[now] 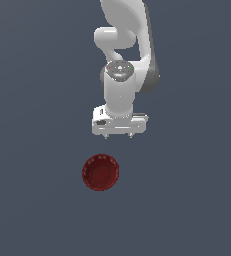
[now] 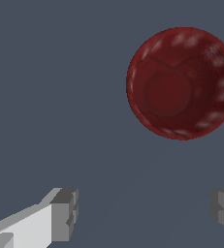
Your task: Pick up the object and move it to a goal position.
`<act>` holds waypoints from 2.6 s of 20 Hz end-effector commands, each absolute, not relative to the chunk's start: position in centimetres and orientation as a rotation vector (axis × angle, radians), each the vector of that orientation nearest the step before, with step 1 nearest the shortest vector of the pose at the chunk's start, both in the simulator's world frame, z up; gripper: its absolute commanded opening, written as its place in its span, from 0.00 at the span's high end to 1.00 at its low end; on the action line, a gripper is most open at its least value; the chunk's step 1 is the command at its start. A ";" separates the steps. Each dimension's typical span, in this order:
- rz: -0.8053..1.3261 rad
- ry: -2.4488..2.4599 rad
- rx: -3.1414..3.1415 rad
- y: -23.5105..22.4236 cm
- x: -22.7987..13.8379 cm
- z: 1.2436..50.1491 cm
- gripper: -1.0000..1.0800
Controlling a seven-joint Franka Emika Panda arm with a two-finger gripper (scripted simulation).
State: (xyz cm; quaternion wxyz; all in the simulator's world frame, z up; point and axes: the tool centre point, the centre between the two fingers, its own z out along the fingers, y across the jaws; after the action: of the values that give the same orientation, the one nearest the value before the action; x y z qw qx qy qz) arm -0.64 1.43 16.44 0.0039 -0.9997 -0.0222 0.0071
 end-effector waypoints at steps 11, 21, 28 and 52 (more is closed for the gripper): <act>0.024 -0.077 -3.129 1.8 -0.7 16.9 0.38; 0.038 0.120 -3.063 1.0 -0.4 15.7 0.38; 0.062 0.420 -2.937 -0.4 0.2 13.9 0.38; 0.172 1.425 -2.182 -7.6 2.2 7.1 0.38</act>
State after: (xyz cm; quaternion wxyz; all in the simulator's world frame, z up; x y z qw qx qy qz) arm 2.08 -7.30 7.34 0.2551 -0.8176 0.5125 0.0615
